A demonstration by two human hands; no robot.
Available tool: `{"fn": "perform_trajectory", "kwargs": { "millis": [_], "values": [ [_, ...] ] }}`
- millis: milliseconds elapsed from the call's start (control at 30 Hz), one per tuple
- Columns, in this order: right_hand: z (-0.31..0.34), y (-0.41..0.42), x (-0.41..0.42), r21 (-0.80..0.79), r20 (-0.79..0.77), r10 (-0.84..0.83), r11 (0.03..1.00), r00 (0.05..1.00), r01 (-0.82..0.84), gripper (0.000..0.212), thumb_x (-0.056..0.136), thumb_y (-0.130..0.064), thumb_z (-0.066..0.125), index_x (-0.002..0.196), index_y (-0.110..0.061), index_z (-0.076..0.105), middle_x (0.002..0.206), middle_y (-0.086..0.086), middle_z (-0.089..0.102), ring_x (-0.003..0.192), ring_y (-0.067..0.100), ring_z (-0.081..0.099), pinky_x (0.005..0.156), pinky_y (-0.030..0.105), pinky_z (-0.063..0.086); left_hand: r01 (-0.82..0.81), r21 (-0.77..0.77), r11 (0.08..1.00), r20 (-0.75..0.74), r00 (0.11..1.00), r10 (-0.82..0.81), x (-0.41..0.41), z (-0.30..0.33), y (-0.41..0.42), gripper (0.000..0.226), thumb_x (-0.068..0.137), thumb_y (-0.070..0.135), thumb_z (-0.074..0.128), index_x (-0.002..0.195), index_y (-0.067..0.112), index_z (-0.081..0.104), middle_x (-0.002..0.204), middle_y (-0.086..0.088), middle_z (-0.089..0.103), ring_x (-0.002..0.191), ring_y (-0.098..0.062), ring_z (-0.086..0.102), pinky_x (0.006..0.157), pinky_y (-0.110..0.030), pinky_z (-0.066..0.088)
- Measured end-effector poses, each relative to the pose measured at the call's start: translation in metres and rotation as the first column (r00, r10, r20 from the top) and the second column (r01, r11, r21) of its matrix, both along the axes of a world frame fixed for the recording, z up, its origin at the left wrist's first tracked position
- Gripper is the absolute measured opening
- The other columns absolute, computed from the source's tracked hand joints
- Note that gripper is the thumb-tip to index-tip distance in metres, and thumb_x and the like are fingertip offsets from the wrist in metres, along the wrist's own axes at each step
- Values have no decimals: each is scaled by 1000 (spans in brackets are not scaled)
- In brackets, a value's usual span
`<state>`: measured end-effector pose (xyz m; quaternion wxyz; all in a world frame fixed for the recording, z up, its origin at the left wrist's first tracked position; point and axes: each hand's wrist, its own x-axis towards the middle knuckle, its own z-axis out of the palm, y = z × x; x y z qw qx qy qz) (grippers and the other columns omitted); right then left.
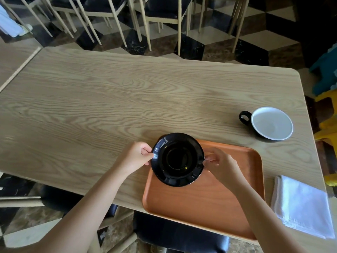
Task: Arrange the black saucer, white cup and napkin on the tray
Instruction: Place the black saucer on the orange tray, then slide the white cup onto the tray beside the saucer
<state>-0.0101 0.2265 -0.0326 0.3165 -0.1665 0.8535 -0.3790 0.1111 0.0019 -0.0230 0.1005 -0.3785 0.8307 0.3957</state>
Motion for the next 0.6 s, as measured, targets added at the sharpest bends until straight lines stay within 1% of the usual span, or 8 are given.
{"fn": "perform_trajectory", "kwargs": {
  "millis": [67,133,200,300,333,400,500,600],
  "values": [
    [10,6,-7,53,-74,72,996,995,-68,34,83,-17,60,116,-22,58,94,-4,67,86,13,60,61,6,39,77,-165,983,19,997,-75,-6,11,7,10,83,21,60,91,18,67,82,6,69,70,-13,66,69,-30,53],
    [26,15,-13,79,-190,134,990,973,-121,33,84,-18,59,117,-21,58,96,-4,66,86,13,60,64,7,42,147,-290,946,-8,988,-156,-18,25,21,15,86,26,56,96,20,66,88,8,68,77,-15,64,72,-30,51],
    [42,28,-20,171,-412,151,981,899,-87,32,82,-22,61,114,-22,59,102,-1,65,95,19,60,71,28,48,193,-370,909,-134,957,-258,-35,35,42,19,87,27,57,101,18,65,93,5,68,81,-15,63,72,-27,48],
    [55,57,-41,251,-694,100,962,713,110,38,69,-21,72,106,-14,63,112,8,63,106,32,55,71,39,51,304,-538,786,-259,828,-497,-69,41,76,28,85,29,62,109,15,63,106,0,66,95,-19,62,78,-32,53],
    [54,67,-52,267,-715,89,951,694,153,44,67,-21,75,108,-12,63,118,12,61,110,35,53,73,42,51,334,-598,729,-262,778,-571,-82,40,86,31,83,30,63,110,14,63,110,-1,65,97,-20,63,77,-33,54],
    [50,86,-73,347,-671,111,921,733,178,56,69,-28,75,119,-12,57,133,17,50,122,37,43,84,48,48,401,-642,653,-241,704,-669,-108,35,103,41,83,35,62,117,13,59,123,-5,58,107,-22,59,81,-34,52],
    [37,104,-96,458,-555,163,879,816,136,68,78,-40,66,136,-17,38,150,15,26,134,32,24,100,44,38,510,-630,586,-169,646,-744,-147,25,124,60,83,41,60,134,14,43,147,-13,34,133,-27,35,100,-43,42],
    [29,106,-109,488,-540,198,866,818,112,72,81,-44,61,139,-18,29,153,13,17,136,30,23,99,40,39,623,-651,434,-3,570,-822,-180,15,138,72,80,44,62,140,17,32,156,-14,13,143,-27,12,109,-44,30]
  ]
}}
